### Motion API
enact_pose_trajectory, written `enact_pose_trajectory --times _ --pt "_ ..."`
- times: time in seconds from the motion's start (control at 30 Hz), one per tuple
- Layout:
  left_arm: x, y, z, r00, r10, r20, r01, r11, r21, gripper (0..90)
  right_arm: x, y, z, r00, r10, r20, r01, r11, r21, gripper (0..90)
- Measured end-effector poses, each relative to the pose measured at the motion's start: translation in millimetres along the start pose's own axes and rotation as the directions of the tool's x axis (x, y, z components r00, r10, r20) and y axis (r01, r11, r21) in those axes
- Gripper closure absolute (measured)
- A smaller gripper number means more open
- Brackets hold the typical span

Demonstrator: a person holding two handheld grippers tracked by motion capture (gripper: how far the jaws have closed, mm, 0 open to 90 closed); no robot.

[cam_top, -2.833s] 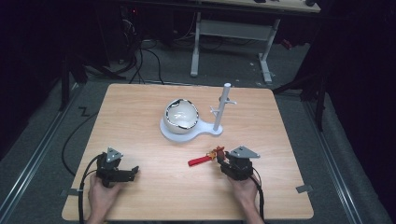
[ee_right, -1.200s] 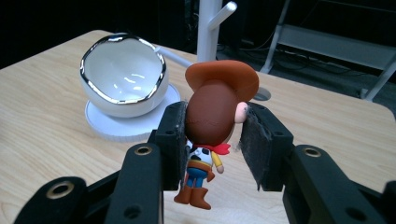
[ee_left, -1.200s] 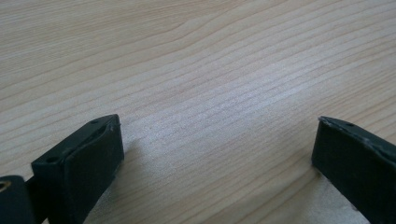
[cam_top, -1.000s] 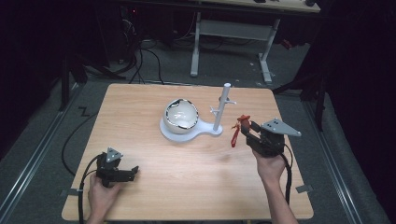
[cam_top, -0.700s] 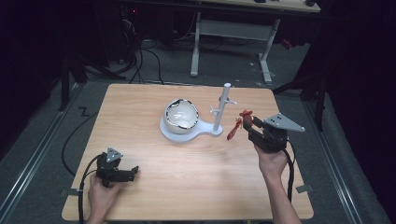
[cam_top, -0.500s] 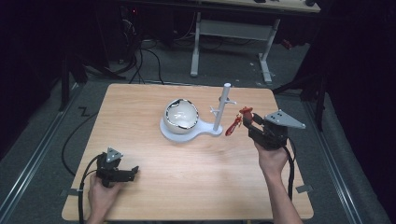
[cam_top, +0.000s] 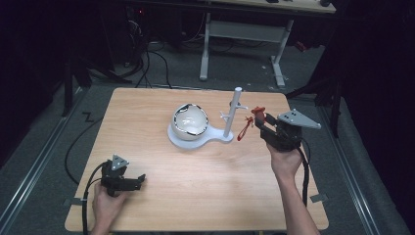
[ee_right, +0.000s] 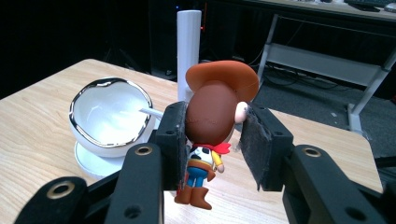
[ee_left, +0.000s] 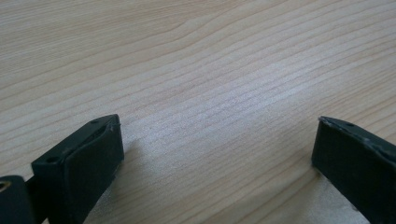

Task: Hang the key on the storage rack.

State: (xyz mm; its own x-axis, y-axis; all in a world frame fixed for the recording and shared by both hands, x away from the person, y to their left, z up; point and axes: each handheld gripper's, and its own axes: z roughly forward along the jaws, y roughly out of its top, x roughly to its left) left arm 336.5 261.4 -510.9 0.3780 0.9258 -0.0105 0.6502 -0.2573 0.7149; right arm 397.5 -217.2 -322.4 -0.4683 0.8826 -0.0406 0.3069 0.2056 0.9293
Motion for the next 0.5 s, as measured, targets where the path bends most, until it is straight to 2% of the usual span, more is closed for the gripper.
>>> enact_pose_trajectory --times 0.5 --pt "0.0 0.0 0.0 1.0000 0.000 0.000 0.000 1.0000 0.000 2.6 1.1 12.6 8.7 1.0000 0.004 0.000 -0.004 1.000 -0.005 61.2"
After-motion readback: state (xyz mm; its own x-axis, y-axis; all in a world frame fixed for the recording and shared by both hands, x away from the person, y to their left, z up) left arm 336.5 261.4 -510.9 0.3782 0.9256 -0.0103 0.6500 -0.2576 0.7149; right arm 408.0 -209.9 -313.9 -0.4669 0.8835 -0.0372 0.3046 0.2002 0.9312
